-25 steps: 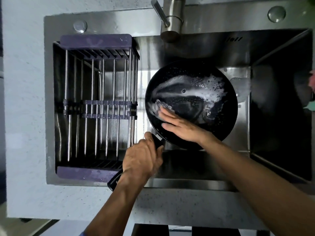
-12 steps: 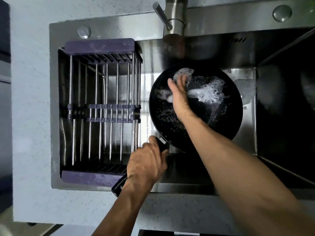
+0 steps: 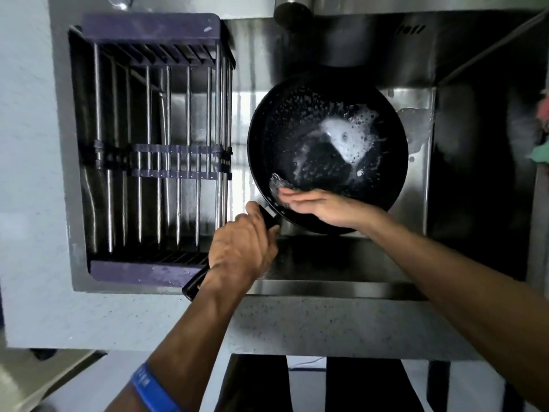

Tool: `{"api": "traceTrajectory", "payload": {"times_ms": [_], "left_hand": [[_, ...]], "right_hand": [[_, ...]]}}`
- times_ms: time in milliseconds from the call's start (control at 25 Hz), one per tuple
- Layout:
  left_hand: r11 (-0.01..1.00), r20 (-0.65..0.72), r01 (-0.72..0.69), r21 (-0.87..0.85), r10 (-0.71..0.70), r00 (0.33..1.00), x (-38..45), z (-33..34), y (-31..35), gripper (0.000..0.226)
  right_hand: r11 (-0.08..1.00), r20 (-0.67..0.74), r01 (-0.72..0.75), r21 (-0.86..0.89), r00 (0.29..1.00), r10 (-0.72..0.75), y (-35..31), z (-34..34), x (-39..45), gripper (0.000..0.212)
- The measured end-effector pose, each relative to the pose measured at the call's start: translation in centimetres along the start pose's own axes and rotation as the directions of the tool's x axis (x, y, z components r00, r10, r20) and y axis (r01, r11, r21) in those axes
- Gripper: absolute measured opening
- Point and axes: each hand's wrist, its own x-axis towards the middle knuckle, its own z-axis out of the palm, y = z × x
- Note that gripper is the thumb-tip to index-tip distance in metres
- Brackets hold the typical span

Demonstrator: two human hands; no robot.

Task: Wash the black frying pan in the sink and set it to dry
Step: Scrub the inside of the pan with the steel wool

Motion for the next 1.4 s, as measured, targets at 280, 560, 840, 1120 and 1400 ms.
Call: {"api": "traceTrajectory", "payload": {"times_ms": [280, 560, 840, 1120, 1400], "left_hand": [[0.999, -0.013, -0.023, 0.022, 0.024, 1.000, 0.0, 0.5, -0.4, 0.068], [0.999, -0.002, 0.007, -0.046, -0.007, 1.000, 0.1, 0.4, -0.1, 0.065], [0.995, -0.019, 0.029, -0.092, -0.031, 0.999, -0.1, 0.5, -0.2, 0.065], [0.999, -0.010, 0.028, -0.039, -0.028, 1.000, -0.1, 0.2, 0.1, 0.066], [0.998, -0.015, 0.019, -0.058, -0.020, 1.000, 0.0, 0.3, 0.0, 0.063]], "right_hand": [[0.630, -0.500, -0.420, -0.654, 0.864, 0.058, 0.9, -9.2, 6.0, 0.077], [0.517, -0.482, -0.523, -0.678, 0.847, 0.225, 3.4, -7.7, 1.7, 0.074], [0.381, -0.395, -0.476, -0.792, 0.877, 0.275, 5.6, -6.2, -5.1, 0.067], [0.481, -0.325, -0.411, -0.774, 0.910, 0.256, 5.0, -4.2, -5.9, 0.066], [0.729, -0.258, -0.275, -0.627, 0.956, 0.139, 3.3, -1.6, -6.0, 0.055]]}}
